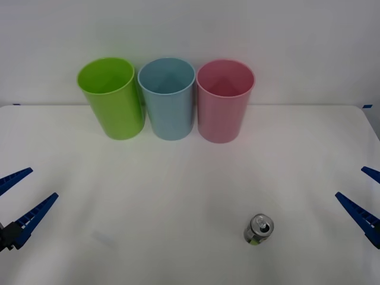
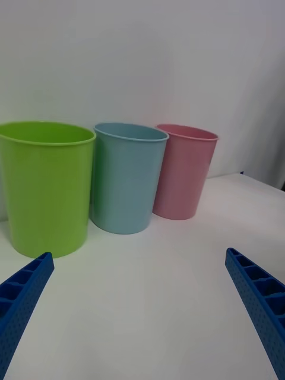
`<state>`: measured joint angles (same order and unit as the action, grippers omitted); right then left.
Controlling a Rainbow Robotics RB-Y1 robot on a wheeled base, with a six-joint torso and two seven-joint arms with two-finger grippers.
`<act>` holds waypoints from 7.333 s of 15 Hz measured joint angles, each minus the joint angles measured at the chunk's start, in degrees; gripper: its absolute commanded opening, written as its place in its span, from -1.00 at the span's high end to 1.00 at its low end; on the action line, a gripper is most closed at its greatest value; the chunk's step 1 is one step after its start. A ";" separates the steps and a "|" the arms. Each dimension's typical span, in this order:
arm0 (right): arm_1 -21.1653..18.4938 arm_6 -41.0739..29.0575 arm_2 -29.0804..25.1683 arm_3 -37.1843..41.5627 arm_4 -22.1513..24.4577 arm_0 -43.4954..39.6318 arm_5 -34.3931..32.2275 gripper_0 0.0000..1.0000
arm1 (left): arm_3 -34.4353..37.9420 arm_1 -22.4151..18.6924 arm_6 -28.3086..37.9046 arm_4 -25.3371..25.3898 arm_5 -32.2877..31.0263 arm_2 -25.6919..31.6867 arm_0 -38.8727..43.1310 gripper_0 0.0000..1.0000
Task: Grasp the object on the table and drop it into the matching bin: aluminum can to the light blue bin, PET bottle to the pink bin.
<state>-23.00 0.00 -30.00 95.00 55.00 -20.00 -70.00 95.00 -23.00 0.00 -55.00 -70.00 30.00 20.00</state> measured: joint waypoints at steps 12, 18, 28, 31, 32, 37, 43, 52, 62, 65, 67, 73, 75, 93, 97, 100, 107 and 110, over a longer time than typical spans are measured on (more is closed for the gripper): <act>-5.16 0.95 3.61 -3.75 0.12 0.21 -1.09 -1.00 | 0.00 0.00 0.00 0.00 0.00 0.00 0.00 -1.00; -7.32 4.28 6.38 -8.57 2.52 1.39 -6.18 -1.00 | 0.00 0.00 0.00 0.00 0.00 0.00 0.00 -1.00; -7.40 21.30 13.19 -20.05 5.85 7.13 -11.21 -1.00 | 0.00 0.00 0.00 0.00 0.00 0.00 0.00 -1.00; -7.40 22.46 16.51 -23.47 5.93 9.21 -11.21 -1.00 | 0.00 0.00 0.00 0.00 0.00 0.00 0.00 -1.00; -7.39 22.82 17.57 -24.67 5.98 10.00 -11.17 -1.00 | 0.00 0.00 0.00 0.00 0.00 0.00 0.00 -1.00; -7.38 24.49 23.48 -27.58 5.93 12.60 -7.82 -1.00 | 0.00 0.00 0.00 0.00 0.00 0.00 0.00 -1.00; -6.01 25.95 27.98 -27.59 5.49 14.31 -3.65 -1.00 | 0.00 0.00 0.00 0.00 0.00 0.00 0.00 -1.00; -2.59 28.32 33.03 -27.59 5.48 16.24 1.61 -1.00 | 0.00 0.00 0.00 0.00 0.00 0.00 0.00 -1.00; -1.96 30.12 33.61 -27.59 5.45 16.40 3.03 1.00 | 0.00 0.00 0.00 0.00 0.00 0.00 0.00 -1.00; -1.96 30.31 33.61 -27.59 5.22 16.40 2.96 1.00 | 0.00 0.00 0.00 0.00 0.00 0.00 0.00 -1.00; -1.96 30.32 33.61 -27.59 5.19 16.42 3.00 1.00 | 0.00 0.00 0.00 0.00 0.00 0.00 0.00 -1.00; -1.96 30.41 33.61 -26.80 3.84 16.51 3.01 1.00 | 0.00 0.00 0.00 0.00 0.00 0.00 0.00 -1.00; -2.09 30.11 33.54 -25.23 2.66 16.32 3.06 1.00 | 0.00 0.00 0.00 0.00 0.00 0.00 0.00 -1.00; -6.40 6.98 32.73 10.77 -5.13 12.74 22.21 1.00 | 0.00 0.00 0.00 0.00 0.00 0.00 0.00 -1.00; -6.95 1.40 32.73 12.31 -2.40 18.47 24.14 1.00 | 0.00 0.00 0.00 0.00 0.00 0.00 0.00 -1.00; -7.79 -3.16 32.86 12.00 0.65 23.79 25.47 1.00 | 0.00 0.00 0.00 0.00 0.00 0.00 0.00 -1.00; -2.00 -6.48 35.46 -3.82 8.82 43.12 26.78 1.00 | 0.00 0.00 0.00 0.00 0.00 0.00 0.00 -1.00; 3.90 -7.06 35.46 -10.49 14.63 49.55 30.77 1.00 | 0.00 0.00 0.00 0.00 0.00 0.00 0.00 -1.00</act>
<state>-19.10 -7.07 5.46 84.51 69.63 29.55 -39.23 95.00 -23.00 0.00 -55.00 -70.00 30.00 20.00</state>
